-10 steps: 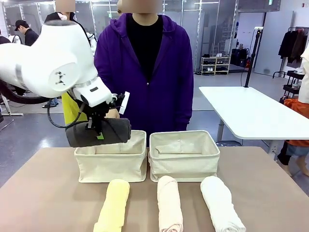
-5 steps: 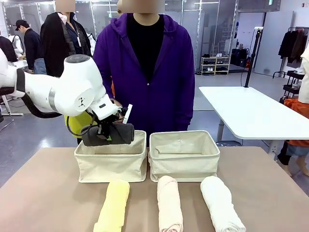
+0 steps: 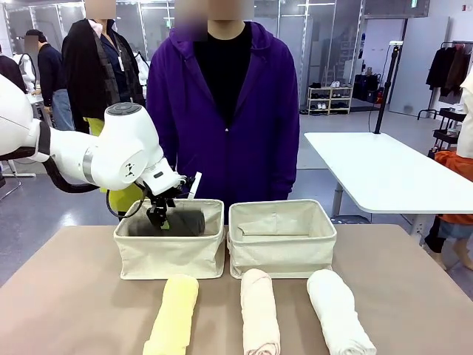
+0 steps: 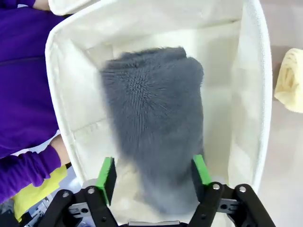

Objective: Divide the towels into two baskets.
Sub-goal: Pick up one hotel-folded towel and place it in the Fabric basket indicated by the person, then pick up one hotel-folded towel from the bottom of the table and place it in the Fabric basket indicated by the person.

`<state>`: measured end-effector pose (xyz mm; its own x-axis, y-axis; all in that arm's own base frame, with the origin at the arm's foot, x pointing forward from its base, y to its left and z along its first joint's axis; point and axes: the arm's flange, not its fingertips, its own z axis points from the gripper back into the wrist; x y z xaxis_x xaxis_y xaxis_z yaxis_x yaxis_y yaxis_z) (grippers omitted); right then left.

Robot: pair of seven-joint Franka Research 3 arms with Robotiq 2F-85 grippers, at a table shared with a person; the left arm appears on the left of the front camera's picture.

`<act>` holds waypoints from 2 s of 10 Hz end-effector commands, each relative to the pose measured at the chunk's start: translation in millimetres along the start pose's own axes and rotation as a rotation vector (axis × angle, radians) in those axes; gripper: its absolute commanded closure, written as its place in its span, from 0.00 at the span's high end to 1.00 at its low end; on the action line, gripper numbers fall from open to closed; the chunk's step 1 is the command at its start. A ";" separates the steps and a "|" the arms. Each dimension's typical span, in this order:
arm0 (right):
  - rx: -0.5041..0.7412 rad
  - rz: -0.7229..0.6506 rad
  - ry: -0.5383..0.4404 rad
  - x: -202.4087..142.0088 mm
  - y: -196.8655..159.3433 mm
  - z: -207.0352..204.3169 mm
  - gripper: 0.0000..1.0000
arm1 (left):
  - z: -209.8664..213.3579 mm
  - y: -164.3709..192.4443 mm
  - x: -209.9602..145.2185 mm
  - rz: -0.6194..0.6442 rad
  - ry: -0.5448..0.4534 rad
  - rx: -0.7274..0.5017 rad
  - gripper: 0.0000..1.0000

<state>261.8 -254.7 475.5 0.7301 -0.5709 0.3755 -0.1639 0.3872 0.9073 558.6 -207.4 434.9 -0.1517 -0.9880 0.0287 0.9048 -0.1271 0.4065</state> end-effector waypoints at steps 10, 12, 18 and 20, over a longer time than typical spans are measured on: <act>0.005 0.013 -0.001 -2.2 2.1 1.8 1.00 | 1.6 -0.3 4.9 -0.007 -0.005 0.002 1.00; 0.005 0.013 -0.001 -2.2 2.1 1.8 1.00 | 1.6 -0.3 4.9 -0.007 -0.005 0.002 1.00; 0.005 0.013 -0.001 -2.2 2.1 1.8 1.00 | 118.9 -17.1 -34.2 0.548 -0.190 -0.235 1.00; 0.005 0.013 -0.001 -2.2 2.1 1.8 1.00 | 153.0 -43.3 -79.3 0.790 -0.391 -0.387 1.00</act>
<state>261.5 -255.0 475.6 0.7294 -0.5716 0.3758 -0.1640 0.3873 0.9073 481.0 -139.7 560.0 0.3581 -0.8331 0.4216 0.9282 0.3665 -0.0641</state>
